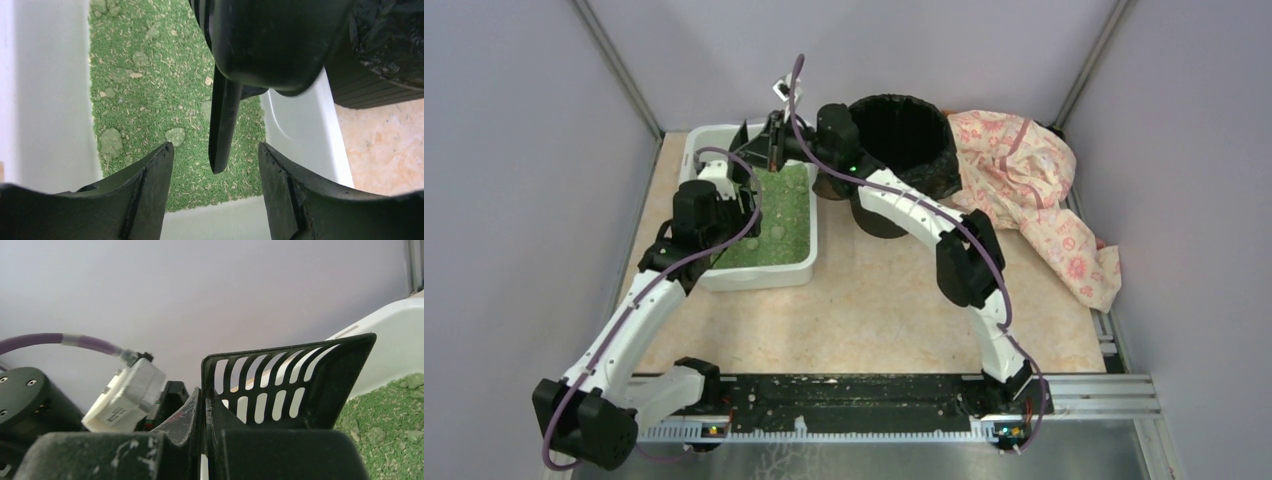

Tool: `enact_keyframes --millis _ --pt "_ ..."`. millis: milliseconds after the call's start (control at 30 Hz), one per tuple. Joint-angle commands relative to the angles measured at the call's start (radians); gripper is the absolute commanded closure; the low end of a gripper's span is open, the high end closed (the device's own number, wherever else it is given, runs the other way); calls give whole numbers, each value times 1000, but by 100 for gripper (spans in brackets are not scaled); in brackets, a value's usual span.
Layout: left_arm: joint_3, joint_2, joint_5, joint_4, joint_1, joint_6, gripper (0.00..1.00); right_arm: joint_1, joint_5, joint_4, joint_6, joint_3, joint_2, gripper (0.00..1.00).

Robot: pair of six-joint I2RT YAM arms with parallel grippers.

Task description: Clean the litter box

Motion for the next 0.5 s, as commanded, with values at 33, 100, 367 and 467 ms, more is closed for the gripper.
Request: enact_keyframes --millis 33,100,367,467 --pt "-20 13 3 27 -21 -4 33 2 -47 167 59 -58 -138 100" --pt "-22 19 3 26 -23 -3 35 3 -59 205 98 -79 -151 100" --pt "-15 21 10 13 -35 -4 100 5 -77 281 143 -139 -184 100" --pt "4 3 44 -4 -36 -2 100 4 -72 277 132 -153 -191 100"
